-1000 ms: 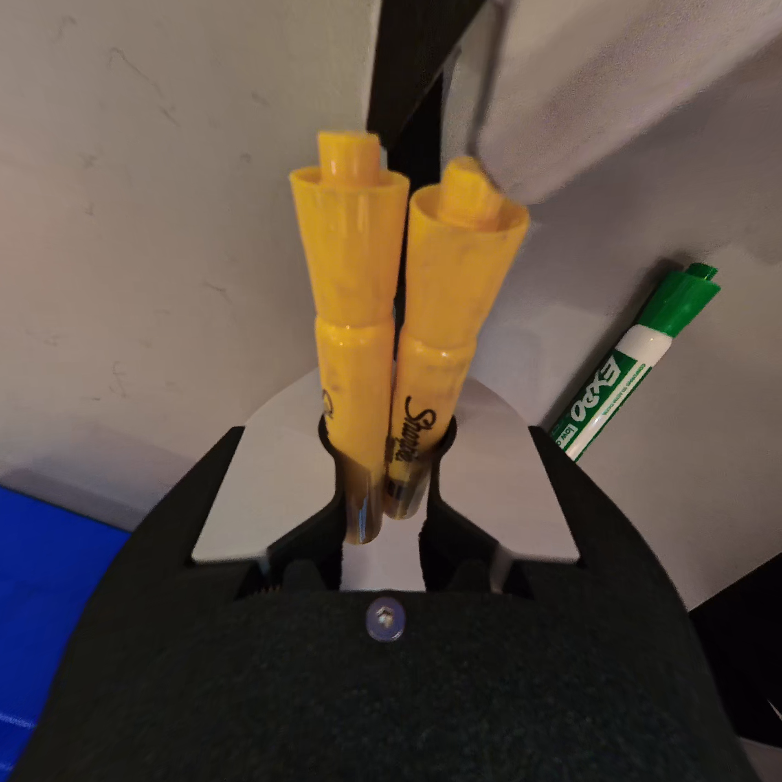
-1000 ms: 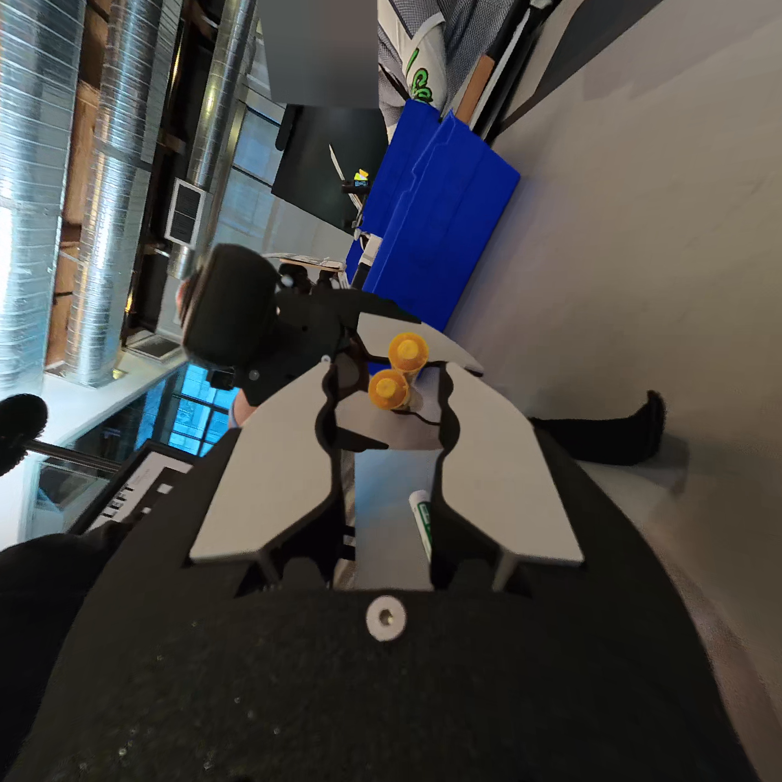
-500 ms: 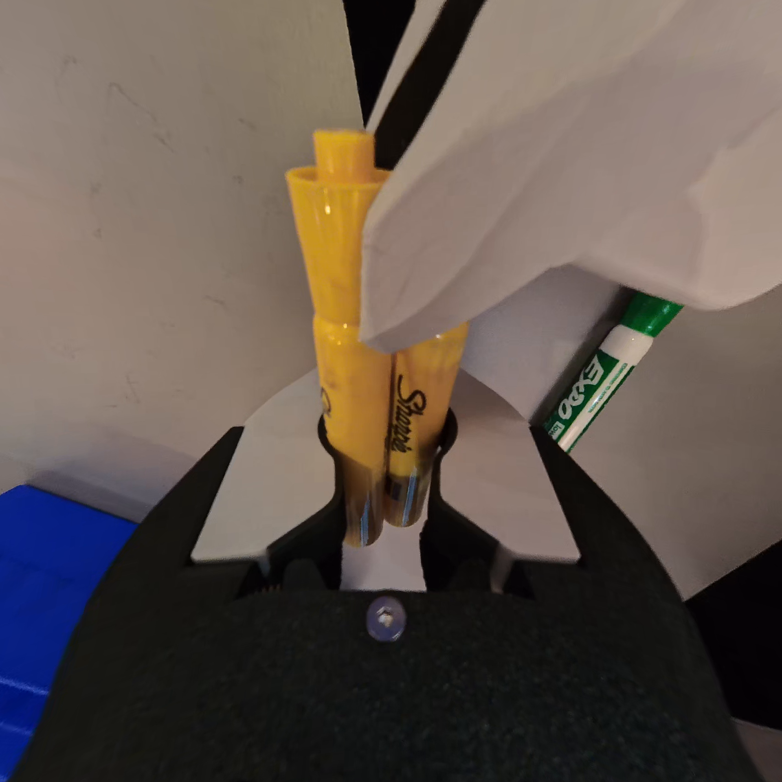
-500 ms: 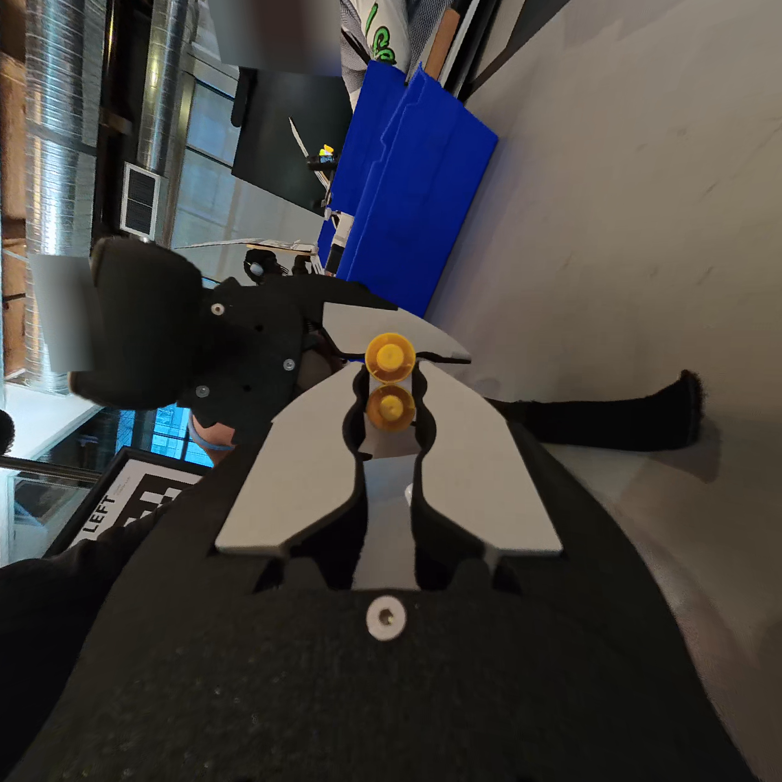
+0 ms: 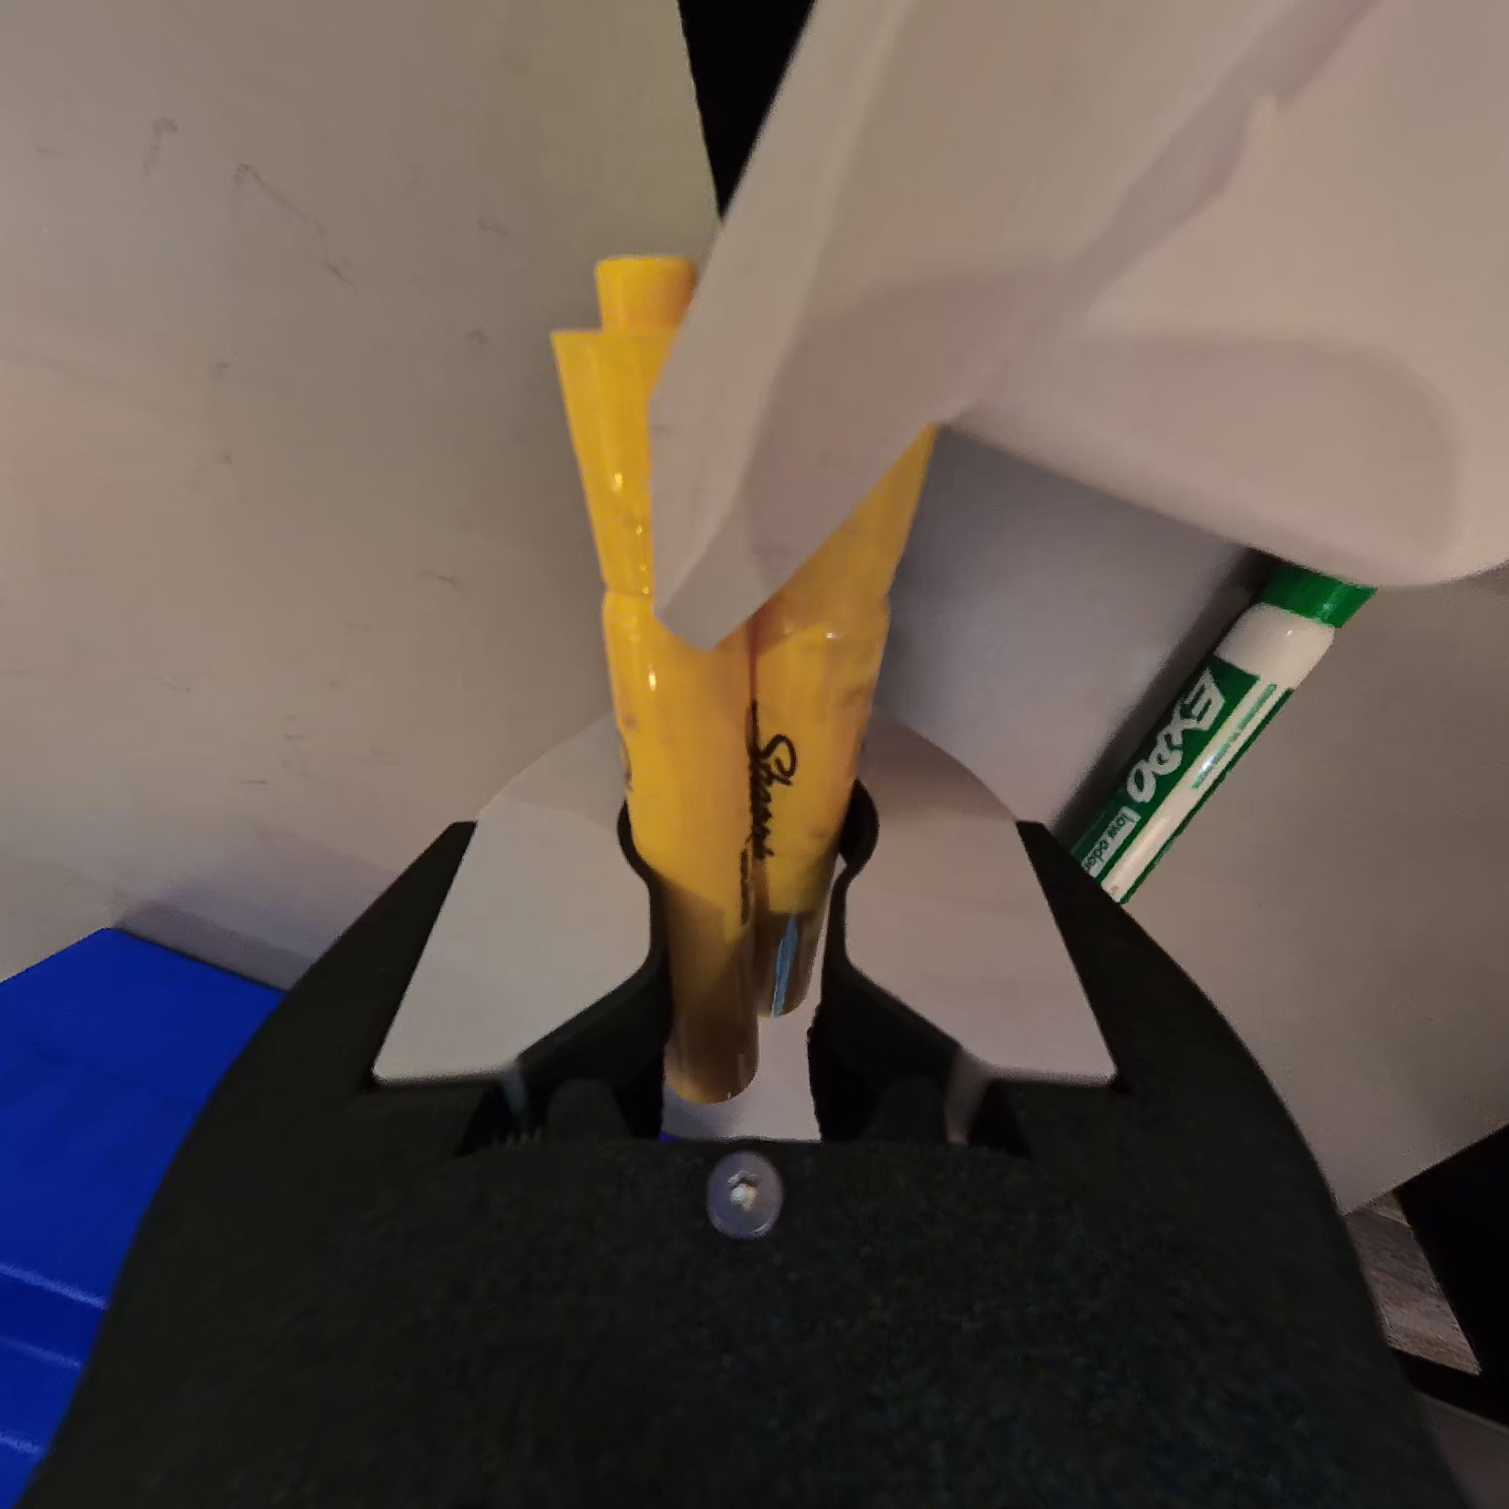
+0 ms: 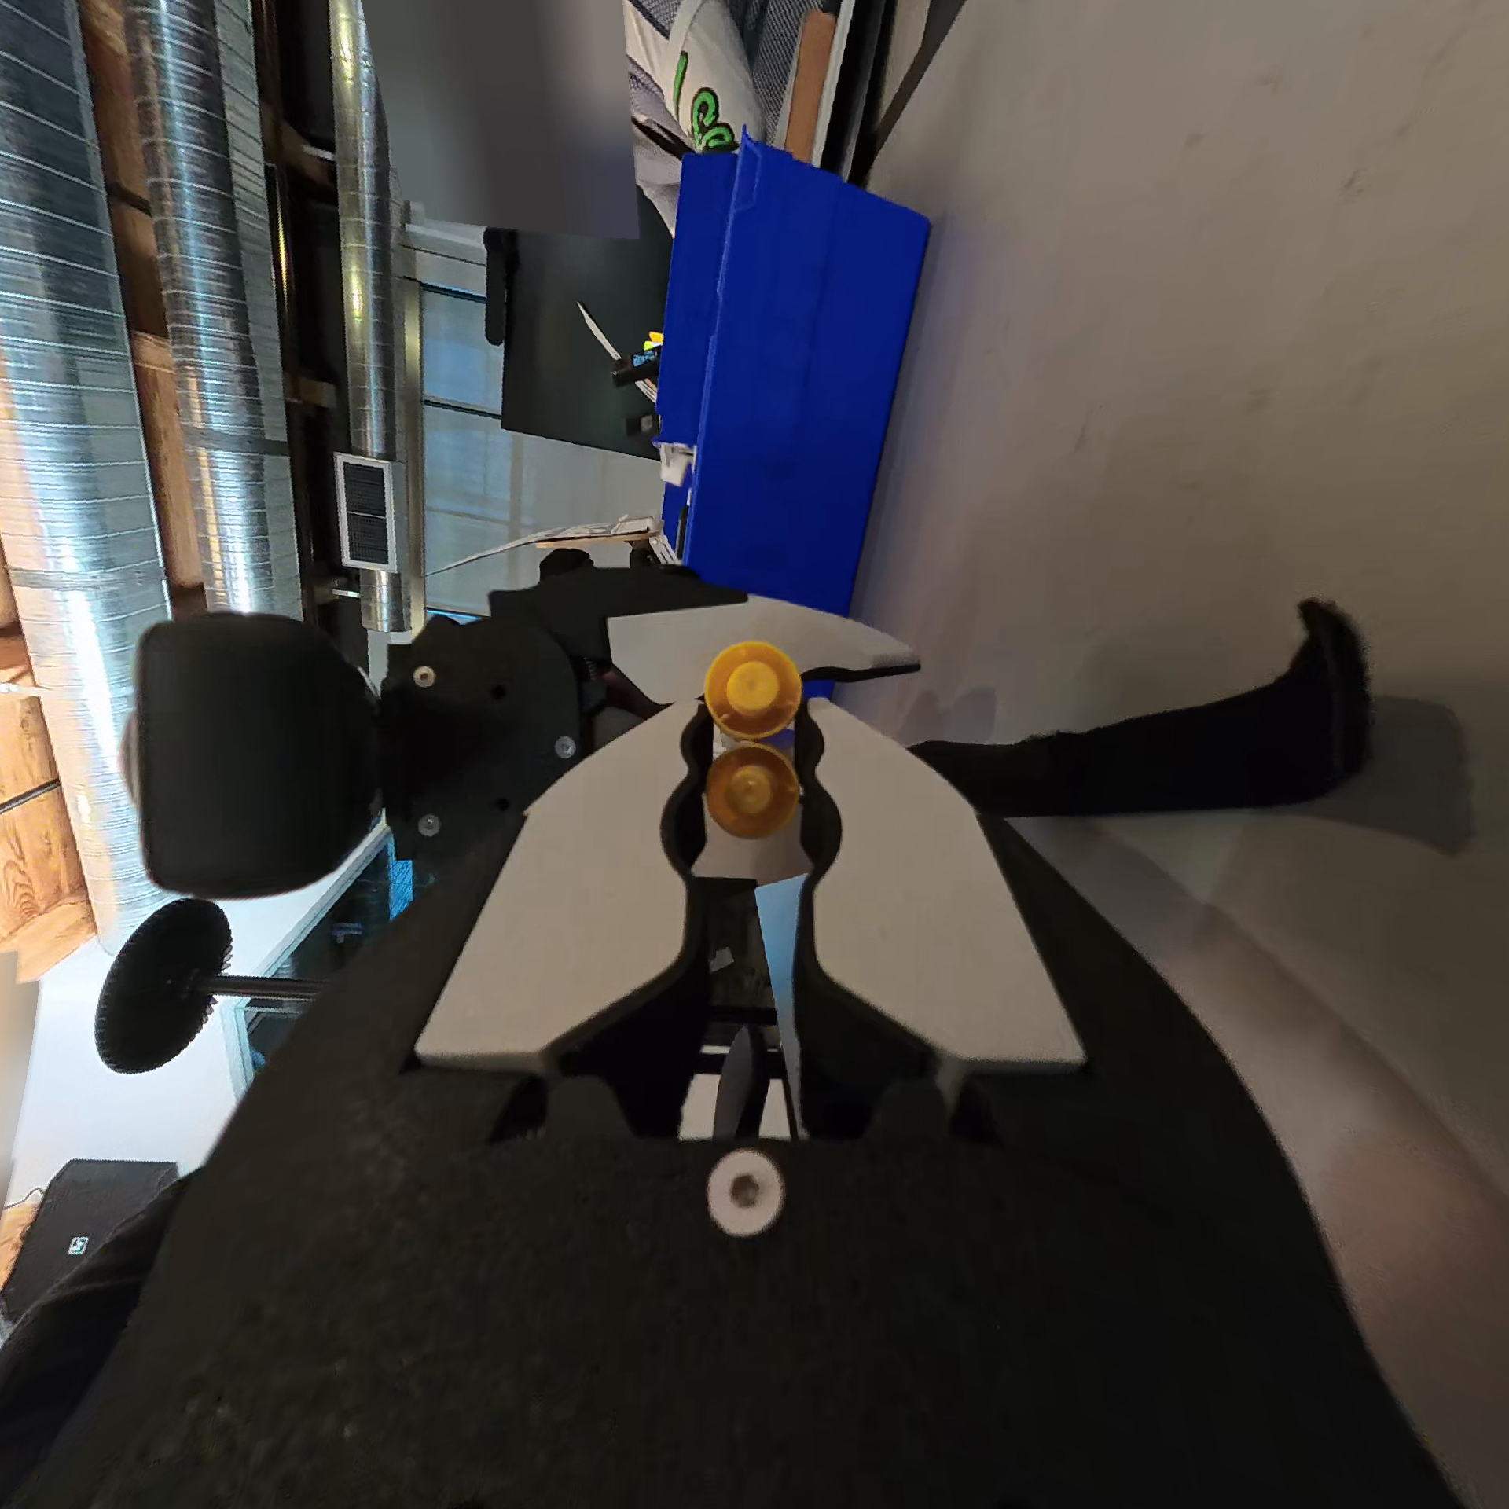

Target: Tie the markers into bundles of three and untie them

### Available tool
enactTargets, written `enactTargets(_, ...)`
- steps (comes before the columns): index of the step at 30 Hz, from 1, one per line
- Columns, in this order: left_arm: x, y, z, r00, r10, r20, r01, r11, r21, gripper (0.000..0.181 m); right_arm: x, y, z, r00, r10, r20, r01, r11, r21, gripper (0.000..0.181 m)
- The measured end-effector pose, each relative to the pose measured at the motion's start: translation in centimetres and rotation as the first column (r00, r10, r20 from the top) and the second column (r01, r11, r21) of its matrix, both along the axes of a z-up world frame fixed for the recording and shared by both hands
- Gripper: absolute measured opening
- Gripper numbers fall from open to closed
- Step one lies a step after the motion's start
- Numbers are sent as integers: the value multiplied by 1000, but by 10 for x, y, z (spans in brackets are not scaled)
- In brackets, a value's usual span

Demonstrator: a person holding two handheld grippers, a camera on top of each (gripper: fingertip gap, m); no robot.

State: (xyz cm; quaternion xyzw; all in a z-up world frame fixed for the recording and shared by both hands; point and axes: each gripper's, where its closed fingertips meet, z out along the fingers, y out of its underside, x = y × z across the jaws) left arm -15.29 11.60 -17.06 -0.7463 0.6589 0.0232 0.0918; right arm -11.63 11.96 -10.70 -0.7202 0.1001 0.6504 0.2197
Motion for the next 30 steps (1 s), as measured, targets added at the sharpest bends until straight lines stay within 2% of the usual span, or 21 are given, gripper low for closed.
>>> enactTargets(3,-2,-4,1,1000,-7,19,8,999,-31,38,-2,-2,2,999,37,18,-38,999,25,18)
enactTargets(4,-2,-5,3,999,-15,33,16,999,-41,19,0,-1,4,999,36,23,-37,999,40,21)
enactTargets(5,-1,-8,5,998,-20,53,23,998,-52,16,3,0,8,999,35,16,-36,997,62,22)
enactTargets(8,1,-20,7,994,-33,102,46,991,-129,16,4,-2,9,995,82,50,-86,993,84,20)
enactTargets(11,-4,-19,3,996,-29,85,39,991,-130,15,2,-3,7,992,110,62,-115,990,80,20)
enactTargets(15,-9,-19,-3,996,-14,82,27,987,-159,15,5,-4,11,987,127,95,-139,981,134,26)
enactTargets(19,-15,-19,-4,997,-19,79,32,987,-156,15,13,-10,15,972,125,199,-174,951,255,39)
enactTargets(22,-18,-19,-2,995,-22,96,38,986,-161,15,16,-20,8,936,112,333,-226,918,327,42)
enactTargets(25,-25,-23,-12,998,-32,55,44,975,-220,14,20,-29,0,889,78,450,-259,897,358,39)
enactTargets(28,-23,-32,-19,997,-14,79,37,954,-297,14,27,-44,-21,804,92,587,-345,877,335,35)
enactTargets(30,-26,-32,-23,997,-32,66,49,959,-278,15,29,-55,-31,771,118,626,-383,871,307,33)
